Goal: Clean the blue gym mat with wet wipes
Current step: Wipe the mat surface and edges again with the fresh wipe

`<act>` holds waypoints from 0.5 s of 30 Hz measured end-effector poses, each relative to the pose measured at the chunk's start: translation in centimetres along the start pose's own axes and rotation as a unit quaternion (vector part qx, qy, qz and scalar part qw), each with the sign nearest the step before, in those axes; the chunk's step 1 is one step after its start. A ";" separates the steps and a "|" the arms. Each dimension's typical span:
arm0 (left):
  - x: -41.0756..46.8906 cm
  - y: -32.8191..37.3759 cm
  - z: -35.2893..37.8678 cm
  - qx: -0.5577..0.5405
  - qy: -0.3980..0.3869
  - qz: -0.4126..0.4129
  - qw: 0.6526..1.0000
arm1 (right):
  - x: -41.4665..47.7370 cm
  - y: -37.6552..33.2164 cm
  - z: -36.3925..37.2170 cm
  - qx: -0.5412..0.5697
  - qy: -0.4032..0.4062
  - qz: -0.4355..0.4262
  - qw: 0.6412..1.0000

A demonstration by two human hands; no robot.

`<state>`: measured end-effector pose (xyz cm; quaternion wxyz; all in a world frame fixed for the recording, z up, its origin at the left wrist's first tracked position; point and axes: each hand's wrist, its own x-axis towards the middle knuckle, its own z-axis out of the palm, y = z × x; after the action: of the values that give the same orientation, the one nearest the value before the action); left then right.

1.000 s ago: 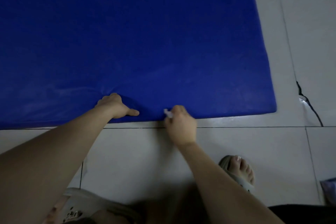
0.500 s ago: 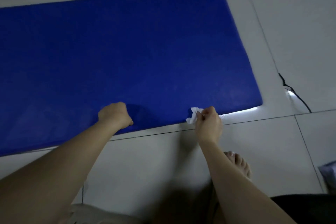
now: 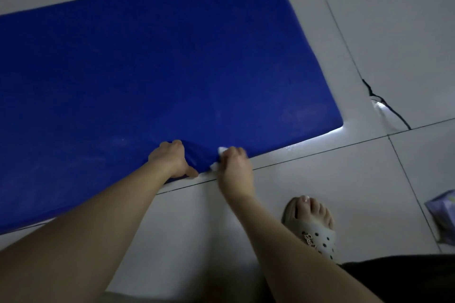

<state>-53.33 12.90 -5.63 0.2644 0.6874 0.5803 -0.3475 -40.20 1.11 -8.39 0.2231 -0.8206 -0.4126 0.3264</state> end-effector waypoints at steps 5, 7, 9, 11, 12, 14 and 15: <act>0.0 0.2 -0.1 0.001 -0.003 -0.007 1.000 | -0.9 -1.5 1.4 -0.041 -0.030 -0.092 0.994; -0.1 0.2 -0.4 0.006 -0.015 -0.004 1.000 | 0.5 0.8 -1.1 -0.057 -0.003 -0.084 0.995; -0.2 0.1 -0.5 0.008 -0.020 -0.002 1.000 | 2.2 3.9 -4.6 -0.037 0.051 -0.017 0.998; -0.4 0.1 -0.6 0.011 -0.019 0.000 1.000 | 3.5 6.1 -7.3 -0.010 0.125 0.066 0.990; -0.4 0.1 -0.6 0.011 -0.018 0.002 1.000 | 3.8 6.5 -7.6 -0.002 0.155 0.094 0.983; -0.4 0.2 -0.6 0.008 -0.019 0.004 1.000 | 3.3 5.4 -6.1 0.013 0.169 0.105 0.980; -0.4 0.2 -0.7 0.008 -0.019 0.003 1.000 | 2.4 4.3 -4.4 0.017 0.147 0.084 0.985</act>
<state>-53.02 13.11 -4.91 0.2711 0.6845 0.5701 -0.3645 -33.65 0.31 -8.91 0.2673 -0.8874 -0.2995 0.2264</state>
